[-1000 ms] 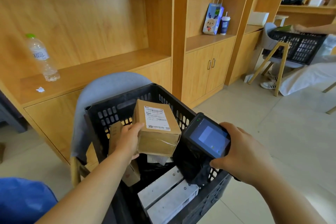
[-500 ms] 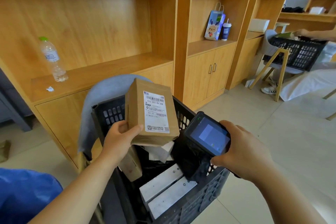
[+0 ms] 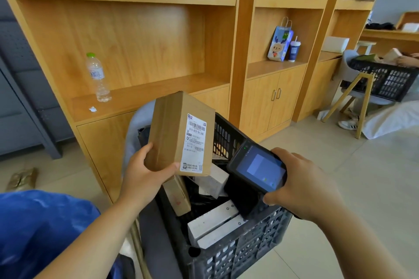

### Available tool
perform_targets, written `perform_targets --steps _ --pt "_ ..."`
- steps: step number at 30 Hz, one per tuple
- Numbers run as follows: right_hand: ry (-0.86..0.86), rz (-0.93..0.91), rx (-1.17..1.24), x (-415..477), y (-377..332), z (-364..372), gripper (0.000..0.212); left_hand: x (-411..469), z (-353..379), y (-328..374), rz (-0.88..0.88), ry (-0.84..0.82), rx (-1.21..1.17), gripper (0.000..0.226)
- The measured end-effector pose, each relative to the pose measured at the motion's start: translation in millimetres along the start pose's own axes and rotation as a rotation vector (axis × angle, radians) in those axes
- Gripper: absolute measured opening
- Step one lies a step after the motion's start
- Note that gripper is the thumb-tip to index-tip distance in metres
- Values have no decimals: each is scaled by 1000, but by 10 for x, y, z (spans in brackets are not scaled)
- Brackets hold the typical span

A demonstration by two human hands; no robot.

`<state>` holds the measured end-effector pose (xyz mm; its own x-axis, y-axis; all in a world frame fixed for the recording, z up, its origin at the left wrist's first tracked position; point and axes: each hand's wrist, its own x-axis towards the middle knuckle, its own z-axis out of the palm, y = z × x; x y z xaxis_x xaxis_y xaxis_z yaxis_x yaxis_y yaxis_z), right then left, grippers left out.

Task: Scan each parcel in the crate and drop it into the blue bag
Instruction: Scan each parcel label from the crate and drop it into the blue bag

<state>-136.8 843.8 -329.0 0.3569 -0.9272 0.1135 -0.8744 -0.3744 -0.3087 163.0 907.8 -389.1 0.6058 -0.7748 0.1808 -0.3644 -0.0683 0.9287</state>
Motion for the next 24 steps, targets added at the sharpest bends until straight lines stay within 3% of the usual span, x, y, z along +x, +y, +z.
perform_targets --steps 13,19,24 --pt "39 -58 39 -147 -145 -36 91 -212 -244 59 11 52 -44 75" --pt "71 -189 155 -152 -468 96 95 -534 -776 -86 -44 99 -200 76" --pt "18 -294 177 -131 -887 316 92 -996 -1382 -392 -115 212 -266 62"
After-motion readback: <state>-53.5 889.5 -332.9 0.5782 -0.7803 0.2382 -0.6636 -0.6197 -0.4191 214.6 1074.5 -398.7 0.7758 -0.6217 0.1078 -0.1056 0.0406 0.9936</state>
